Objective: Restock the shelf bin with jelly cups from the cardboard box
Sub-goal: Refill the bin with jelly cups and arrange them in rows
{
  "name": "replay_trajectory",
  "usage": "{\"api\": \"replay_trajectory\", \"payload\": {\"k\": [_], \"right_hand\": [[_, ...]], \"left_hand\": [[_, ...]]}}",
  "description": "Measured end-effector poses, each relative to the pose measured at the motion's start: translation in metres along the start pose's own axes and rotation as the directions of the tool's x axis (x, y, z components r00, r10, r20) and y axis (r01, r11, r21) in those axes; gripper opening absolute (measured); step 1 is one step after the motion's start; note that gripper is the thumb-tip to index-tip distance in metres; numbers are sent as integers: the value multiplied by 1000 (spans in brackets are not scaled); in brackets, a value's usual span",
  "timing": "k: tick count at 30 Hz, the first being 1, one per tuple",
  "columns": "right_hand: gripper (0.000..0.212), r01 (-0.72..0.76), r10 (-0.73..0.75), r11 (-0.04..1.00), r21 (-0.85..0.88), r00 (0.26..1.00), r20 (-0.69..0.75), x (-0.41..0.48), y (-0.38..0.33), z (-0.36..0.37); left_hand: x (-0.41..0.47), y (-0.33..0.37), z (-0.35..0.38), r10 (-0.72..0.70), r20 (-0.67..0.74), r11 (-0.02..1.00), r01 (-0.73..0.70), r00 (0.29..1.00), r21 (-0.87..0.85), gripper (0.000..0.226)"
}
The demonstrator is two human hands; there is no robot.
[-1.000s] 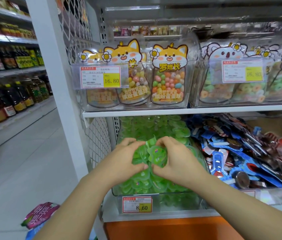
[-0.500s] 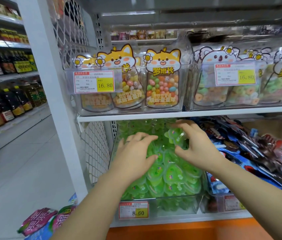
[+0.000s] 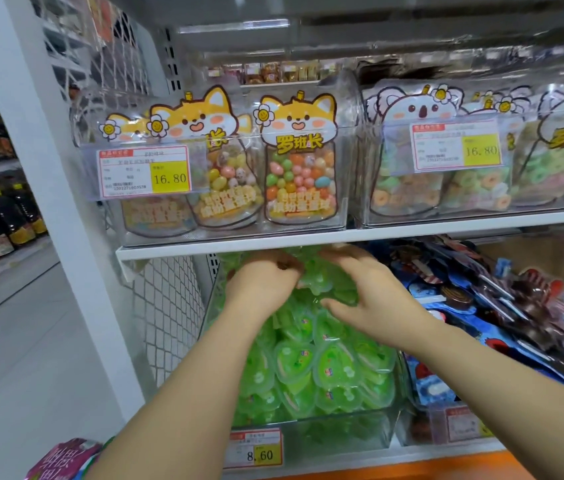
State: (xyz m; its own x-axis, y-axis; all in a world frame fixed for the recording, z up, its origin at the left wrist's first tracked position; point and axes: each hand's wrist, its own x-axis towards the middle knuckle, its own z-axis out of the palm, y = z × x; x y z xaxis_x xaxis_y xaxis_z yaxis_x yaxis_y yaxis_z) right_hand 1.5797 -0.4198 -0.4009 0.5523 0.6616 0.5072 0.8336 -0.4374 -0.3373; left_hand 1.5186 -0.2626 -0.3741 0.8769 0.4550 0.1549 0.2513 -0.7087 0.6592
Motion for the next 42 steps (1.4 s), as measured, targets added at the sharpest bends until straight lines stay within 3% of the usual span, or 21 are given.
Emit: {"api": "replay_trajectory", "payload": {"k": [3, 4, 7, 10, 17, 21, 24, 27, 32, 34, 39, 42], "right_hand": [[43, 5, -29, 992, -126, 983, -183, -12, 0, 6], [45, 24, -54, 986, -163, 982, -182, -14, -4, 8], [56, -6, 8, 975, -221, 1000, 6, -11, -23, 11], [54, -30, 50, 951, -309, 997, 54, -5, -29, 23], [20, -72, 46, 947, -312, 995, -91, 4, -33, 41], [9, -68, 6, 944, -321, 982, -190, 3, -24, 44], [6, -33, -55, 949, -314, 962, -268, 1, -13, 31], [6, 7, -119, 942, -335, 941, -316, 0, 0, 16], [9, 43, -179, 899, -436, 945, -276, 0, 17, 8], [10, 54, -191, 886, -461, 947, -257, 0, 19, 11], [11, 72, -212, 863, -500, 950, -229, -1, 23, 20], [12, 86, -230, 848, -523, 949, -216, 1, 23, 22]], "left_hand": [[12, -6, -1, -28, -24, 1000, 27, 999, -12, 16], [16, -9, -1, -32, -26, 999, 32, 999, -28, 10], [22, -15, 1, -60, -22, 996, 58, 998, -63, 24], [24, -18, 2, -95, -15, 990, 93, 995, -102, 28], [34, -25, 0, -114, -1, 984, 113, 993, -136, 22], [42, -24, -1, -115, 88, 986, 124, 990, -110, 1], [52, -23, 0, -113, 146, 990, 124, 983, -68, 18], [59, -21, 2, -141, 197, 988, 152, 970, -41, 13], [71, -19, 13, -175, 288, 958, 230, 941, -169, 15], [74, -19, 19, -182, 286, 948, 245, 941, -201, 23], [77, -23, 27, -208, 259, 942, 264, 943, -206, 17], [78, -25, 28, -219, 246, 945, 268, 944, -188, 29]]}}
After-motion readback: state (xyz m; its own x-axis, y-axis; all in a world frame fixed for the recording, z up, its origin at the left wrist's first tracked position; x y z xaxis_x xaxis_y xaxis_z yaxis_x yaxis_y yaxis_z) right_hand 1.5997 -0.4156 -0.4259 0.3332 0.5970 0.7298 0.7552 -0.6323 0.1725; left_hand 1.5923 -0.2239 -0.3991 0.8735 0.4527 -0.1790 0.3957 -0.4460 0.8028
